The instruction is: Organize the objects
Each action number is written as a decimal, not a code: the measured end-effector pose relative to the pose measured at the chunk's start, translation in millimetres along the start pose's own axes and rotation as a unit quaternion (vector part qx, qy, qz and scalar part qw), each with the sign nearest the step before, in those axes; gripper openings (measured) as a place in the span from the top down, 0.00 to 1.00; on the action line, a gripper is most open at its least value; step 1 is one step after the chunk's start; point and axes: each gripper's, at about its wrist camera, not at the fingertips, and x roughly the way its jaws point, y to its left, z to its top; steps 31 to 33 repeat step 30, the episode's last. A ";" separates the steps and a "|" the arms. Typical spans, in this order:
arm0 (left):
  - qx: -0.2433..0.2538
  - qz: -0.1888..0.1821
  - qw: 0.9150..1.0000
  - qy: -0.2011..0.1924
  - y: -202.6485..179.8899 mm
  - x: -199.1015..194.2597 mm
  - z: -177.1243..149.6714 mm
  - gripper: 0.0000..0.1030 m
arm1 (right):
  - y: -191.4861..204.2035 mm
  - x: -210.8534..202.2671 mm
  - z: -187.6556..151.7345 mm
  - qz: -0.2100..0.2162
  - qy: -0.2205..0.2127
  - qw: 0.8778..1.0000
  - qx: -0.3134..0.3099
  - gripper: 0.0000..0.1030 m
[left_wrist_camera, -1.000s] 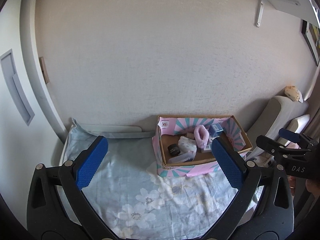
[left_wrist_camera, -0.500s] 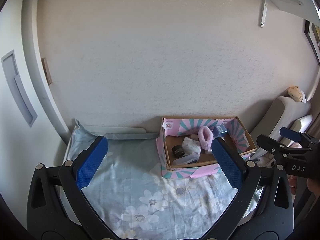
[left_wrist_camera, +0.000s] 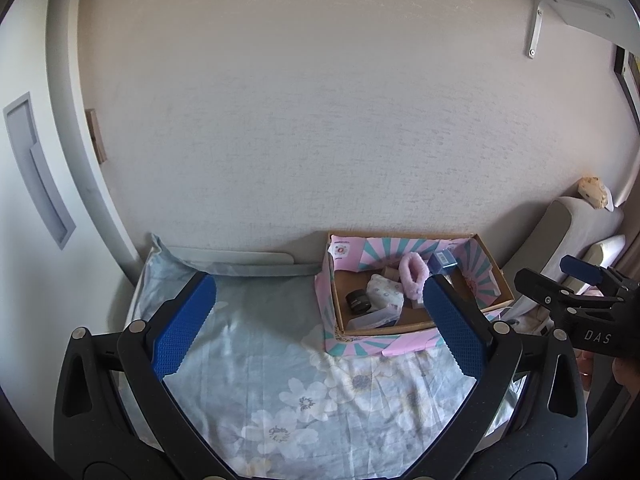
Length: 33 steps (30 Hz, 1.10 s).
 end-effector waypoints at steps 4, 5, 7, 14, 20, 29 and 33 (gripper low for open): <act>0.002 0.008 1.000 -0.001 -1.3 -0.8 0.2 0.00 | -0.1 -0.6 0.4 0.001 0.000 1.000 -0.001 0.00; 0.005 0.010 1.000 0.000 -2.0 -0.6 0.0 0.00 | -0.3 -0.5 0.5 0.001 0.000 1.000 -0.002 0.00; 0.007 0.013 1.000 -0.002 -3.0 -1.2 -0.4 0.00 | -0.3 -0.7 0.8 0.001 -0.001 1.000 -0.002 0.00; 0.017 0.030 0.999 -0.015 -5.3 -5.4 1.3 0.00 | 0.6 0.8 3.0 0.001 -0.002 1.000 -0.005 0.00; 0.024 0.026 0.999 -0.024 -9.7 -7.9 1.1 0.00 | -0.2 0.1 4.6 0.001 -0.006 1.000 -0.004 0.00; 0.026 0.051 0.998 -0.025 -10.3 -4.9 -5.3 0.00 | 0.4 -1.2 3.6 0.000 -0.007 1.000 -0.005 0.00; 0.026 0.051 0.998 -0.025 -9.6 -5.1 -5.7 0.00 | 1.0 -0.7 3.2 0.000 -0.006 1.000 -0.005 0.00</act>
